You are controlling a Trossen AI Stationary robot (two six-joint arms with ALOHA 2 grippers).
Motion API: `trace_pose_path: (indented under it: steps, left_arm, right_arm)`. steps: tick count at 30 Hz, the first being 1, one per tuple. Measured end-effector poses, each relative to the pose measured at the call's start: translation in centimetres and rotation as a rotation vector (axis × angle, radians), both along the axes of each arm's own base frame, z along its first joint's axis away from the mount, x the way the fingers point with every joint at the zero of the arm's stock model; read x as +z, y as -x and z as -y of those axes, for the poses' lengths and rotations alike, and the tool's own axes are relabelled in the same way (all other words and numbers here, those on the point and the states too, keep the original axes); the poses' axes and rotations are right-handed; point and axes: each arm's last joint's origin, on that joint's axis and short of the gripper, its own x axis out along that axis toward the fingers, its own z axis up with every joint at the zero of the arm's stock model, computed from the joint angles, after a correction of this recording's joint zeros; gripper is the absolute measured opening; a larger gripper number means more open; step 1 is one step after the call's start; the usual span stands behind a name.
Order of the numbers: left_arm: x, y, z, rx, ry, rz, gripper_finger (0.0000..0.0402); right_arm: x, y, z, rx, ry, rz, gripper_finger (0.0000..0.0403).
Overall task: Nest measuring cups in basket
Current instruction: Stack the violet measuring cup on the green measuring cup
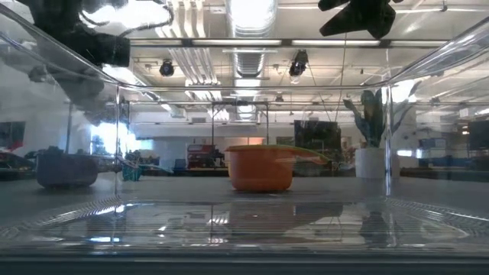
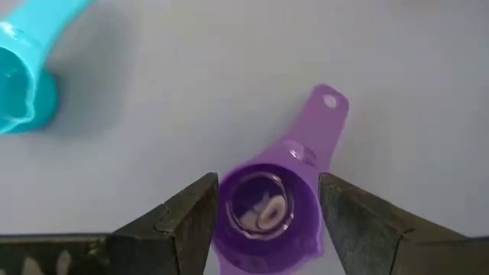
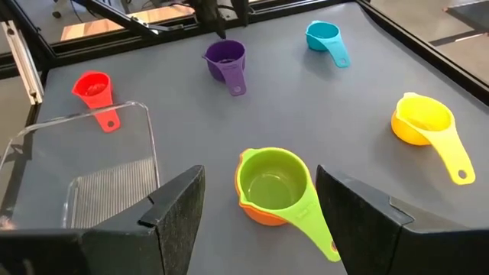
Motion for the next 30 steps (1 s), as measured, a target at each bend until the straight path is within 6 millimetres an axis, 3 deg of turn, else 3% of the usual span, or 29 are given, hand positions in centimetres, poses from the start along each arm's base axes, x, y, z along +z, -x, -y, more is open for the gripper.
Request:
trace_pose_path:
  steps: [9, 17, 21, 27, 30]
  left_arm:
    - [-3.7, -0.1, -1.4, 0.070, 0.053, -0.211, 0.0208]
    - [-5.5, -0.7, -2.5, 0.123, 0.061, -0.310, 0.0198]
    - [-6.3, -1.0, -2.5, 0.122, 0.063, -0.358, 0.0151]
    - [-6.7, -1.4, -2.3, 0.114, 0.113, -0.367, 0.0017]
    - [-5.7, -2.0, -2.3, 0.099, 0.128, -0.323, 0.0006]
  right_arm:
    - [0.0, 0.0, 0.0, -0.003, -0.006, 0.001, 0.0237]
    - [0.0, 0.0, 0.0, -0.003, -0.006, 0.000, 0.0237]
    - [0.0, 0.0, 0.0, -0.001, -0.007, -0.001, 0.0237]
    - [0.0, 0.0, 0.0, 0.002, -0.008, -0.003, 0.0237]
    - [0.0, 0.0, 0.0, 0.006, -0.010, -0.005, 0.0237]
